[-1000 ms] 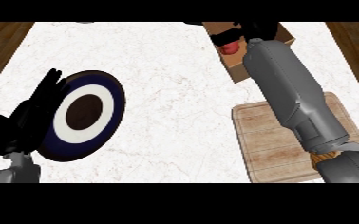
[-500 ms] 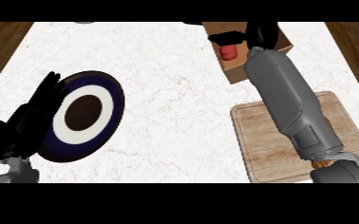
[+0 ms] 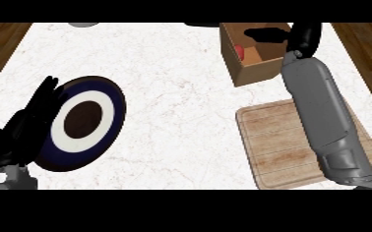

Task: Pick the bell pepper from the cutting board and place it in the cardboard box

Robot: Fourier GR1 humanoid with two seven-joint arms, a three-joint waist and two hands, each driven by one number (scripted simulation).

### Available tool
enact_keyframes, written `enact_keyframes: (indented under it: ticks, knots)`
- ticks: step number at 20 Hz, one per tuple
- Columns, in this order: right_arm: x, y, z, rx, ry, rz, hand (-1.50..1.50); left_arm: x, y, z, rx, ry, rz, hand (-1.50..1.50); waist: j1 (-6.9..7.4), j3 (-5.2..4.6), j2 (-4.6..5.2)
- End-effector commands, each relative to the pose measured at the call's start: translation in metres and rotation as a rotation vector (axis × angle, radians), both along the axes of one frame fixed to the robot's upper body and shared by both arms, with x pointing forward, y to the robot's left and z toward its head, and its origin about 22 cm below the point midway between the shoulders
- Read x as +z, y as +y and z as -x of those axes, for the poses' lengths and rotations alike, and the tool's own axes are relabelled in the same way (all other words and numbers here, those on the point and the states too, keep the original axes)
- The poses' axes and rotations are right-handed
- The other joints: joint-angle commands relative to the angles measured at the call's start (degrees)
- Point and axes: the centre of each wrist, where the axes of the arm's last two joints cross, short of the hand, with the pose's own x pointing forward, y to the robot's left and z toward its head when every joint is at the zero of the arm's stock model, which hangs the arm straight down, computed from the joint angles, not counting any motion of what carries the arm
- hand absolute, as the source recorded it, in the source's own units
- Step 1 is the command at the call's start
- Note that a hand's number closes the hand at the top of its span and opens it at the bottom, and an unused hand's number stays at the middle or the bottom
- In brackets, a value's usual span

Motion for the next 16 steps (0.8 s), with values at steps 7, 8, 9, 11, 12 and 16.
enact_keyframes:
  ticks: [7,8,9,11,12,16]
  knots:
    - [-0.006,-0.092,0.070,0.002,-0.055,-0.083,-1.50,0.016,-0.001,0.002,-0.007,-0.010,-0.008,0.00,-0.13,0.00,0.00]
    - [0.000,-0.095,0.075,0.019,-0.047,-0.068,-1.50,0.004,0.000,0.009,-0.002,-0.005,0.005,0.00,0.08,-0.02,0.05]
    - [-0.007,-0.099,0.082,0.046,-0.064,-0.093,-1.50,-0.004,0.011,-0.006,0.005,0.008,0.001,0.00,-0.16,-0.02,0.13]
    - [-0.010,-0.118,0.088,0.031,-0.062,-0.077,-1.50,0.010,-0.012,0.007,-0.004,0.006,0.012,0.00,0.42,0.00,0.16]
    - [-0.009,-0.106,0.081,0.029,-0.055,-0.093,-1.50,0.021,-0.014,-0.025,-0.017,0.004,-0.003,0.00,0.30,-0.01,0.24]
    - [-0.006,-0.137,0.093,0.023,-0.055,-0.063,-1.50,0.017,0.000,0.005,-0.004,-0.001,-0.001,0.00,0.66,0.00,0.23]
